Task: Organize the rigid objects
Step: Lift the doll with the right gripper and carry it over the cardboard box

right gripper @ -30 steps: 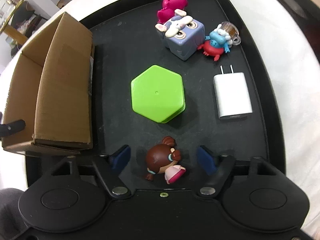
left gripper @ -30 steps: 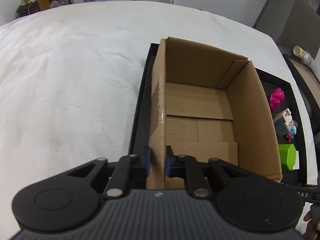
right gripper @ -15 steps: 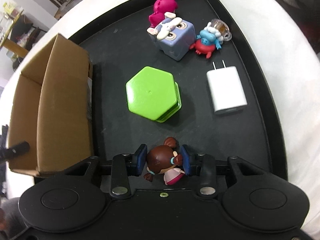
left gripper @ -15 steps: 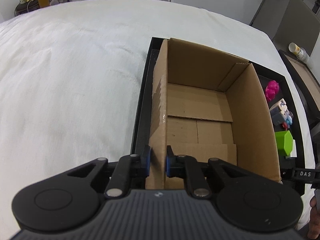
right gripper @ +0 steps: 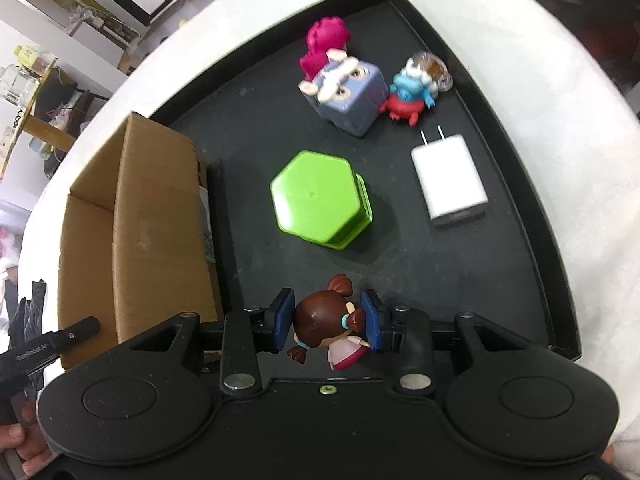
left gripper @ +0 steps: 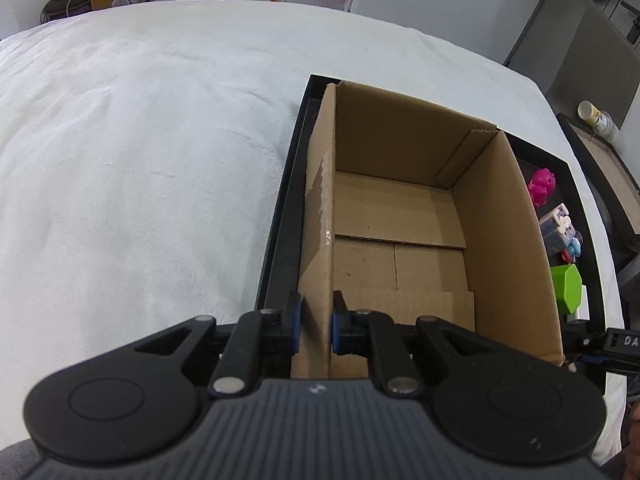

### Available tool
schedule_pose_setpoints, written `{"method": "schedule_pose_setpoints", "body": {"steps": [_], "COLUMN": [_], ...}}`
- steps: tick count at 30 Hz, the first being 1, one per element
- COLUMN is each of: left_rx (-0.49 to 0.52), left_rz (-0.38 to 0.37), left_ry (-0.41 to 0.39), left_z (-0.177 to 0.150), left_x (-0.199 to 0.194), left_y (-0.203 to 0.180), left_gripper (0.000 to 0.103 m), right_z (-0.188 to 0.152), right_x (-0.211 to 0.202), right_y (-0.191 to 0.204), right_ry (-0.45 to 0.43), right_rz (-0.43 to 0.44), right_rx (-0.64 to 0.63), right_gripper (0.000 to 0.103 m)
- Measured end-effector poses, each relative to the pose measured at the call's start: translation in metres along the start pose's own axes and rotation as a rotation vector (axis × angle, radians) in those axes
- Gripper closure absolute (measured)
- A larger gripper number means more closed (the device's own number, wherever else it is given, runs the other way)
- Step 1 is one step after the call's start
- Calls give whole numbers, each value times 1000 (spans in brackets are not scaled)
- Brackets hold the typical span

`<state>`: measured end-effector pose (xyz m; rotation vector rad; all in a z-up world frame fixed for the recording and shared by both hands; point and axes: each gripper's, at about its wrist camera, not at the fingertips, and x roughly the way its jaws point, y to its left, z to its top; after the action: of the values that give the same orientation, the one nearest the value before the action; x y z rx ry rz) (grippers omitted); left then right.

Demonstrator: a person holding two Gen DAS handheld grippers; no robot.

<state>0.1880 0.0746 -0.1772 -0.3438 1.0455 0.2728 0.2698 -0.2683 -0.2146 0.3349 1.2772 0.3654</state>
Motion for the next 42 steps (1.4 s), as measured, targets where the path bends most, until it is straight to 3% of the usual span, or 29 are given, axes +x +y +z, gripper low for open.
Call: {"method": "schedule_pose_setpoints", "body": {"steps": [10, 23, 33, 42], "left_rx": [-31, -65, -48, -42], "left_rz": [-10, -51, -48, -86], "left_ry": [-37, -12, 31, 59], "left_z": [-4, 1, 8, 6], "left_x": [-1, -4, -3, 3], "left_y": [5, 16, 14, 19], "left_gripper": [90, 89, 89, 88], "right_z": [5, 27, 26, 33], "right_x": [-31, -64, -46, -12], "right_y": [21, 95, 152, 179], "right_ry": [-67, -149, -107, -77], "right_rz": [-23, -21, 19, 12], "right_rx": [-94, -195, -203, -211], "right_gripper": [66, 66, 66, 66]}}
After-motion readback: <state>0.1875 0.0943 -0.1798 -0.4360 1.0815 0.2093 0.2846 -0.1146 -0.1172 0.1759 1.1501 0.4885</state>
